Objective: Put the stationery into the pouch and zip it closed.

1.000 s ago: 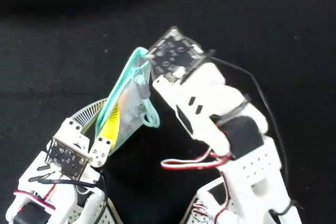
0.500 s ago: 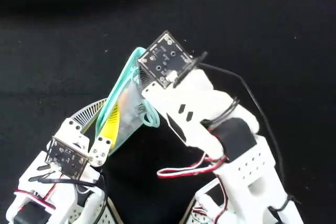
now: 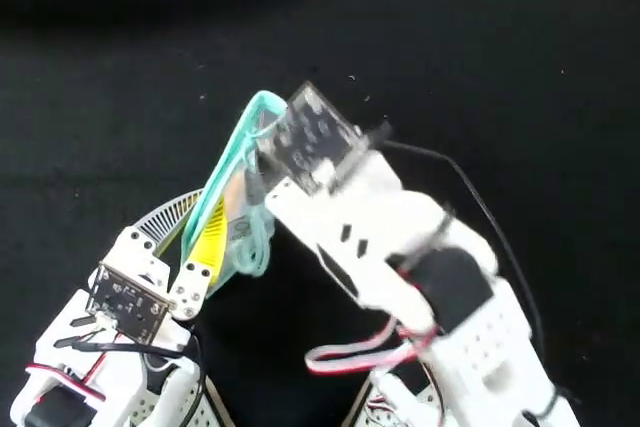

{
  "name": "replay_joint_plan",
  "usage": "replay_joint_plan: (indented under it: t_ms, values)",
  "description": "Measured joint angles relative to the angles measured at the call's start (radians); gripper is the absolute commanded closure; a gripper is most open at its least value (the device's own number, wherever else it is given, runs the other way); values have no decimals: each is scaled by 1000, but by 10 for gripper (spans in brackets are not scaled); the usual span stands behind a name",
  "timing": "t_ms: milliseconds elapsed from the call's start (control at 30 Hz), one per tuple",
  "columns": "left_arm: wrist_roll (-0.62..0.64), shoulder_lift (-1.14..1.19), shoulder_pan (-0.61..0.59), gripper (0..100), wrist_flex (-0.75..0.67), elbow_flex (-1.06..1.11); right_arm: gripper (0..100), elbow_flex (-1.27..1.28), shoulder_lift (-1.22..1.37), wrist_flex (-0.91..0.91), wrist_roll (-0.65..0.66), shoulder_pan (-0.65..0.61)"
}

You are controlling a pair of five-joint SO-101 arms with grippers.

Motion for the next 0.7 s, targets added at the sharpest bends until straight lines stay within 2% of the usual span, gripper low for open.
replay_joint_plan:
  t_ms: [133, 267, 367, 500, 700]
  values:
    - [0, 0, 0, 968, 0, 0, 815, 135, -137, -86, 0, 3]
    - [0, 0, 0, 968, 0, 0, 814, 256, -167, -163, -3, 2]
    - [0, 0, 0, 967, 0, 0, 813, 258, -178, -170, -3, -17]
    - [-2, 0, 0, 965, -8, 9, 758, 258, -180, -163, -3, -86]
    - [-2, 0, 0, 967, -38, 40, 794, 258, -180, -161, 0, -121]
